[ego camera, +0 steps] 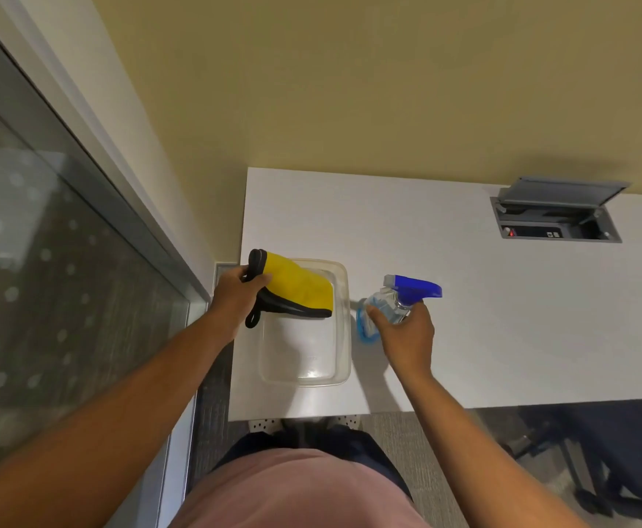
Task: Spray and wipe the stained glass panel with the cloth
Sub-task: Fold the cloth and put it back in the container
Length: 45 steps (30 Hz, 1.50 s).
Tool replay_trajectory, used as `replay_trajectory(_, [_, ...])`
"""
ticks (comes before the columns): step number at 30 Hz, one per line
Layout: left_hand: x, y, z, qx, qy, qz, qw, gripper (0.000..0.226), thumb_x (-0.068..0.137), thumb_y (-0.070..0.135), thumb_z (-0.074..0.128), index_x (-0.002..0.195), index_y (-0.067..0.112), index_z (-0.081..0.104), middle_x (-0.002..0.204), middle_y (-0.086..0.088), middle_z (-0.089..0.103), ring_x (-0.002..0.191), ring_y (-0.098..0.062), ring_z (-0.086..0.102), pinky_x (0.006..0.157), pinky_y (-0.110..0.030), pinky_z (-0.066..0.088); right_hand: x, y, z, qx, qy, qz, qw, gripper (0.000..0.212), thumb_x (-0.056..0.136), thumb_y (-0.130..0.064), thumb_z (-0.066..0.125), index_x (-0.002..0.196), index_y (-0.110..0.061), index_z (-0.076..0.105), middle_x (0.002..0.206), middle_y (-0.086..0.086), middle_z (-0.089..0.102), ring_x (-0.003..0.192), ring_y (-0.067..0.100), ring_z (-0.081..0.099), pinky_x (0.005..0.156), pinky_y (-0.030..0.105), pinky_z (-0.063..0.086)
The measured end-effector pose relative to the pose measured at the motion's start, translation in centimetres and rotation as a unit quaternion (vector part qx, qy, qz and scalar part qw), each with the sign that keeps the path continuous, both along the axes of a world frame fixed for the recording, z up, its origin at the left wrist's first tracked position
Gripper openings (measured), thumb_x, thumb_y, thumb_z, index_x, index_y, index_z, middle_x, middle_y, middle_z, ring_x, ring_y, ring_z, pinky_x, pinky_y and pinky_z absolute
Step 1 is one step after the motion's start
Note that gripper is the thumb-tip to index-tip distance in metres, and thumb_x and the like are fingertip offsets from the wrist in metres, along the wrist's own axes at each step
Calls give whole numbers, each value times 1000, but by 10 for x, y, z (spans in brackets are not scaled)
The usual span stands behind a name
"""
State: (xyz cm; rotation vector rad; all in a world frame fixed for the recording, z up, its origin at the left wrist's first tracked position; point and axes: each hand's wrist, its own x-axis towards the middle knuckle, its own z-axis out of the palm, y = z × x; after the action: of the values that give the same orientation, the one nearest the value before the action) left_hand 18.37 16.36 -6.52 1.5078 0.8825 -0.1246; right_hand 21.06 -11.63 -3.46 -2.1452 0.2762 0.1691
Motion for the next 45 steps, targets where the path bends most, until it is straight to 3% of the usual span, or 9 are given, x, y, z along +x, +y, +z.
replay_trajectory(4, [0, 2, 1, -11, 0, 5, 1000, 26, 101, 24, 73, 123, 11, 71, 104, -6, 70, 95, -20, 68, 90, -36, 50, 7, -8, 9, -21, -24, 15, 999, 35, 94, -25, 81, 120, -7, 67, 112, 9, 74, 107, 31, 71, 80, 30, 51])
replay_trajectory(8, [-2, 4, 2, -3, 3, -15, 1000, 31, 99, 27, 75, 123, 7, 73, 95, -6, 69, 86, -17, 66, 72, -29, 49, -1, -16, 52, 18, -84, 74, 994, 36, 90, -28, 84, 121, -33, 66, 106, -24, 71, 103, 10, 70, 84, 18, 52])
replay_trajectory(14, [-3, 6, -1, -9, -4, -15, 1000, 31, 97, 28, 76, 121, 9, 74, 101, -10, 71, 96, -28, 70, 86, -40, 56, -20, 1, 102, 12, -112, 258, 960, 50, 90, -24, 84, 120, -59, 63, 117, -36, 70, 104, 0, 69, 78, 24, 56])
replay_trajectory(19, [0, 4, -2, -4, 1, -13, 1000, 36, 99, 29, 75, 129, 9, 70, 118, -17, 74, 112, -34, 73, 104, -49, 60, -25, 28, 83, 39, -71, 356, 931, 42, 93, -16, 79, 113, -50, 66, 114, -35, 71, 105, -3, 70, 84, 14, 52])
replay_trajectory(22, [0, 4, -2, 6, 6, -19, 1000, 41, 101, 31, 73, 134, 8, 68, 125, -19, 73, 118, -35, 72, 109, -52, 58, -27, 37, 58, 20, -34, 379, 924, 46, 92, -14, 80, 108, -54, 63, 103, -27, 74, 101, 3, 71, 84, 32, 60])
replay_trajectory(26, [0, 4, -2, 8, 0, -17, 1000, 39, 101, 30, 73, 132, 6, 68, 119, -19, 74, 114, -35, 74, 105, -49, 60, -28, 39, 28, -1, -6, 401, 916, 30, 91, -21, 83, 114, -35, 70, 110, -3, 77, 101, 17, 72, 88, 40, 59])
replay_trajectory(33, [-1, 3, -6, 24, -1, -14, 1000, 37, 100, 30, 74, 128, 7, 71, 112, -17, 73, 110, -34, 73, 97, -45, 60, -30, 43, 11, -2, -5, 401, 916, 32, 92, -21, 82, 116, -37, 67, 110, -15, 74, 103, -3, 68, 88, 9, 49])
replay_trajectory(39, [-1, 2, -6, 32, -5, -15, 999, 38, 100, 30, 73, 129, 6, 70, 108, -11, 71, 109, -32, 73, 94, -41, 59, -36, 50, 7, -12, 2, 412, 911, 33, 92, -24, 82, 123, -22, 72, 117, -3, 77, 107, 17, 72, 94, 34, 58])
replay_trajectory(45, [-3, 0, -3, 36, -9, -16, 999, 38, 101, 28, 73, 131, 5, 68, 115, -18, 72, 110, -35, 73, 100, -47, 61, -38, 50, 5, -23, -4, 409, 912, 38, 92, -30, 82, 127, -26, 69, 119, -8, 76, 106, 11, 70, 95, 26, 56])
